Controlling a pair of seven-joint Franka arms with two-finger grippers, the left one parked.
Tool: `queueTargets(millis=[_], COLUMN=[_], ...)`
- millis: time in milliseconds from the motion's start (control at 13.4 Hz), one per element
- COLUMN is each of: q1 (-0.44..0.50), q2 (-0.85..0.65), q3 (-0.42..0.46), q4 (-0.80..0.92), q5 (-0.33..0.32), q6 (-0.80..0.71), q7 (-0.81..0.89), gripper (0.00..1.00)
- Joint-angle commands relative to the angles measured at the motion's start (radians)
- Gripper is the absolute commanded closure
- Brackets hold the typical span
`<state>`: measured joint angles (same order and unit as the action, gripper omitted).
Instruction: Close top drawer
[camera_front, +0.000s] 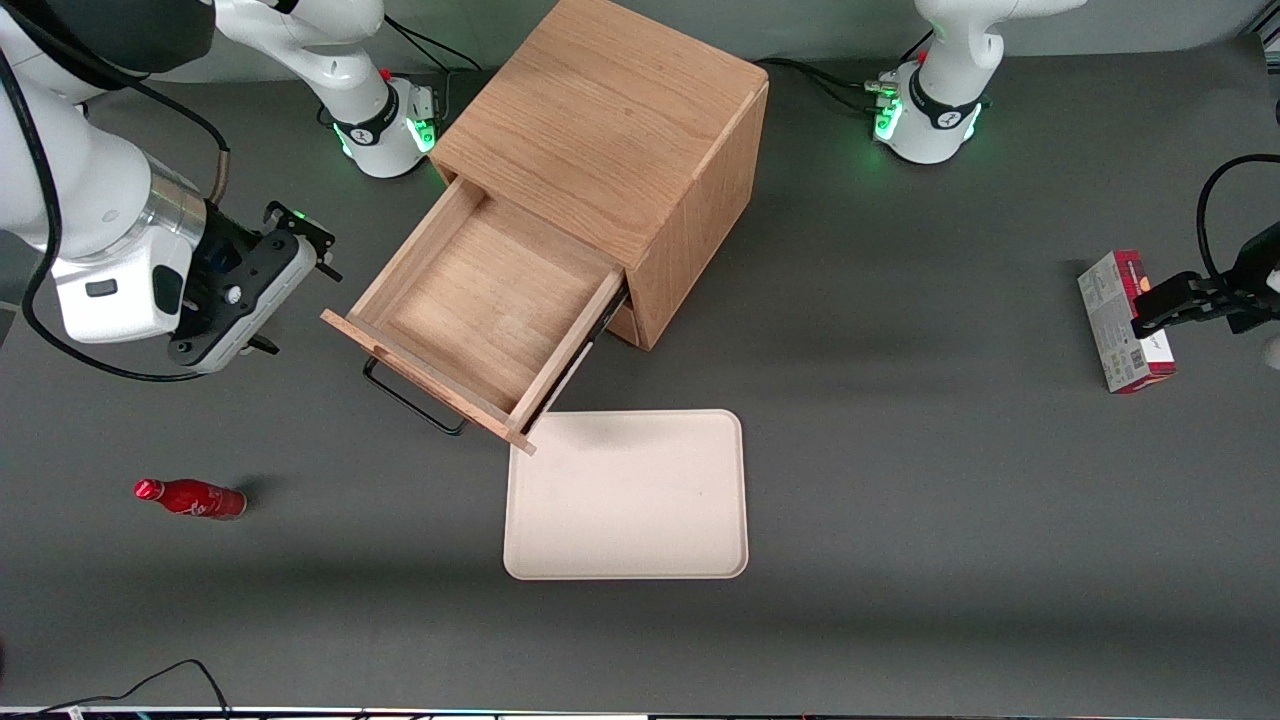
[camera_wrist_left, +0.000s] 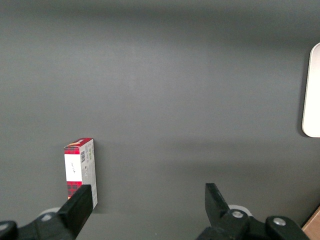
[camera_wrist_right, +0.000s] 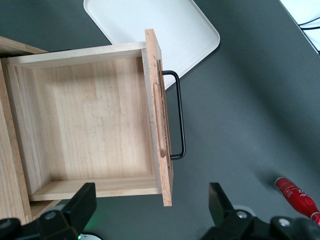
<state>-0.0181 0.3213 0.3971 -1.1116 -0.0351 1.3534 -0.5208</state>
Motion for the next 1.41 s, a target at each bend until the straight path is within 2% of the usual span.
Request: queueTargets(millis=[0, 745, 819, 894, 1043, 1117, 1340], q1=[0.001, 0.0, -0.002, -0.009, -0.017, -0.011, -0.008], q2=[0.004, 0.009, 0.013, 0.031, 0.068, 0.068, 0.064], q3=[-0.006, -0.007, -0.007, -0.02, -0.11, -0.148, -0.164], q4=[0.016, 0.016, 0.015, 0.015, 0.027, 0.032, 0.035], q5=[0.017, 0.023, 0.049, 0.128, 0.31, 0.36, 0.366], q6=[-0.017, -0.017, -0.028, -0.057, -0.129, -0.151, -0.157], q7=[-0.021, -0.022, -0.022, -0.025, -0.085, -0.108, -0.102], gripper=[0.0, 0.0, 0.0, 0.0, 0.0, 0.0, 0.0])
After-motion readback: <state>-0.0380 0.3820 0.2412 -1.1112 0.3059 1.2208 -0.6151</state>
